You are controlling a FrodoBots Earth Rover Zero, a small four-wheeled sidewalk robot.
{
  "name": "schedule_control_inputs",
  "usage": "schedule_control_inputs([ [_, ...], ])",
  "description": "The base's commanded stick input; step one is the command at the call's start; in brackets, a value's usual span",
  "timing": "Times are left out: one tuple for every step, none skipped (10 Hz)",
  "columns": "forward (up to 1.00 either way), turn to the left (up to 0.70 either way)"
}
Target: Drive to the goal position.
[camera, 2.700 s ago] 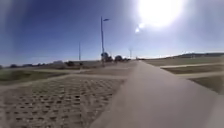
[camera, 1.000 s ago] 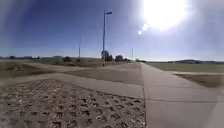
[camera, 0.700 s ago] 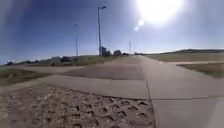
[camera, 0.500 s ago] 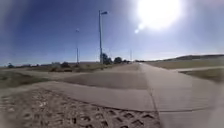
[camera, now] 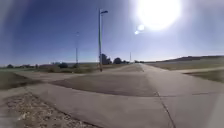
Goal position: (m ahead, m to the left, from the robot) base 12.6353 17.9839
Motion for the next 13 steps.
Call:
schedule_control_inputs([
  [1.00, 0.00],
  [1.00, 0.00],
  [1.00, 0.00],
  [1.00, 0.00],
  [1.00, 0.00],
  [1.00, 0.02],
  [1.00, 0.04],
  [1.00, 0.40],
  [1.00, 0.40],
  [1.00, 0.40],
  [1.00, 0.40],
  [1.00, 0.40],
  [1.00, 0.40],
])
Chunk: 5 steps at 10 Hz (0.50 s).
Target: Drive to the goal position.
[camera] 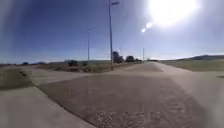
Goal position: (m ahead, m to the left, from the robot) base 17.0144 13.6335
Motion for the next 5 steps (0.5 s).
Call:
schedule_control_inputs([
  [1.00, 0.40],
  [1.00, 0.40],
  [1.00, 0.40],
  [1.00, 0.40],
  [1.00, 0.40],
])
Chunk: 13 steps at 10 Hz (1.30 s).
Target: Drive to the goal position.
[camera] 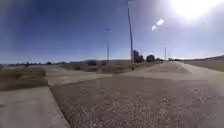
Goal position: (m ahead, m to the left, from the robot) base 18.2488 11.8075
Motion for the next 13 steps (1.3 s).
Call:
schedule_control_inputs([
  [1.00, 0.40],
  [1.00, 0.40],
  [1.00, 0.40],
  [1.00, 0.40],
  [1.00, 0.00],
  [1.00, 0.00],
  [1.00, 0.00],
  [1.00, 0.00],
  [1.00, 0.00],
  [1.00, 0.00],
  [1.00, 0.00],
  [1.00, 0.00],
  [0.00, 0.00],
])
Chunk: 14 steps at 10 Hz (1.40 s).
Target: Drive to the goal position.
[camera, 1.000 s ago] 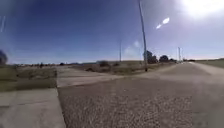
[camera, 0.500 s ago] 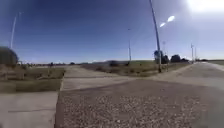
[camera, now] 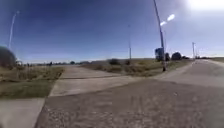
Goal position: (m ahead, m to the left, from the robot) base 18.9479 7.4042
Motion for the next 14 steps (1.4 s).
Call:
schedule_control_inputs([
  [0.00, 0.00],
  [0.00, 0.00],
  [0.00, 0.00],
  [0.00, 0.00],
  [0.00, 0.00],
  [0.00, 0.00],
  [0.00, 0.00],
  [0.00, 0.00],
  [0.00, 0.67],
  [0.00, 0.85],
  [0.00, 1.00],
  [0.00, 1.00],
  [1.00, 0.40],
  [1.00, 0.40],
])
